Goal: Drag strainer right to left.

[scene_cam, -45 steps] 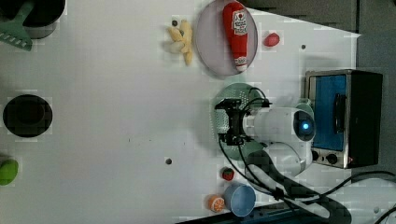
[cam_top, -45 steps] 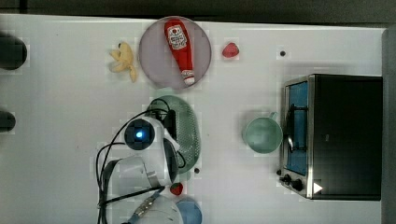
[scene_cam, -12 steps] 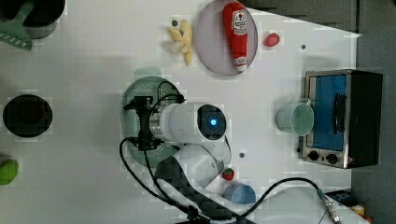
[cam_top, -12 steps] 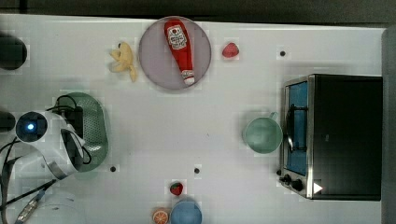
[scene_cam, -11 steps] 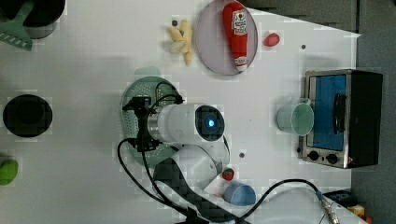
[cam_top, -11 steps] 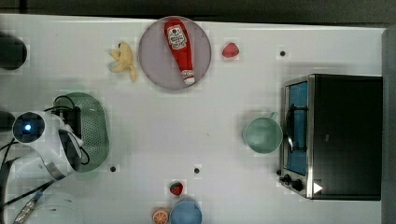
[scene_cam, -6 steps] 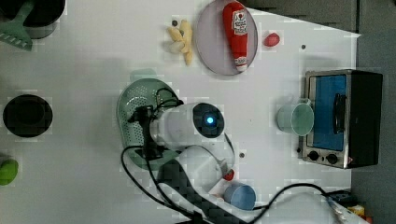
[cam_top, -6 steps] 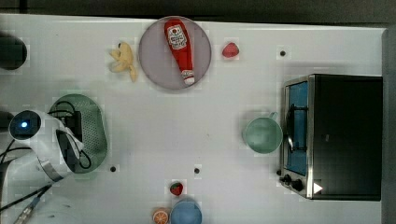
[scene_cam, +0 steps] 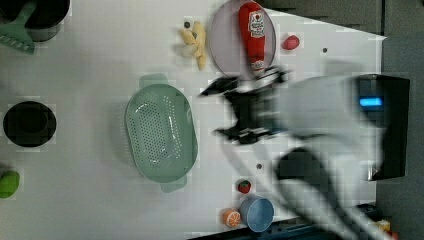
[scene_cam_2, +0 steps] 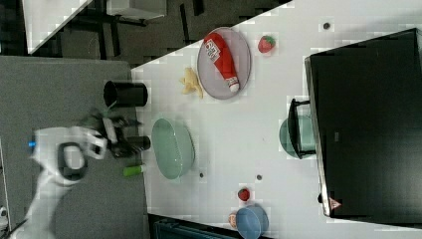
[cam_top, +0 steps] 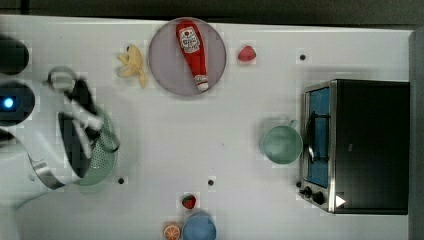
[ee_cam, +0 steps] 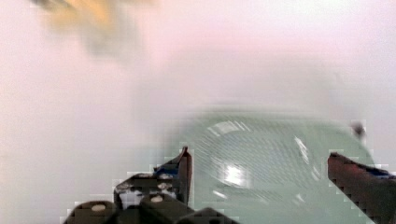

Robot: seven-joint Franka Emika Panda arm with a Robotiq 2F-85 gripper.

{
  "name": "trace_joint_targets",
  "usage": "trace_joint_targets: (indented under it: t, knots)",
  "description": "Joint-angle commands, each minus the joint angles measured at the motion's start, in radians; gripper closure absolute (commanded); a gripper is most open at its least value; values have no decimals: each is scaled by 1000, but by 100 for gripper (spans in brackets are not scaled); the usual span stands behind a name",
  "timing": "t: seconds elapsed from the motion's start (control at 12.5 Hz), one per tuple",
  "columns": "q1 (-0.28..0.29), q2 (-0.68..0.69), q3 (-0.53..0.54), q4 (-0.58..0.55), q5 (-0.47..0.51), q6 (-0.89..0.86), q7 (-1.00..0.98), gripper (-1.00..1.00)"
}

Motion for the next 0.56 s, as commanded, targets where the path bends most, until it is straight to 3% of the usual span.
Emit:
trace_joint_targets:
  t: [0.08, 0.32, 0.56]
  knots:
    - [-69, -153, -192, 44, -46, -80, -335, -100]
    - [-87, -258, -353, 69, -174, -211, -653, -100]
    - [-101, -338, -466, 72, -205, -328, -887, -100]
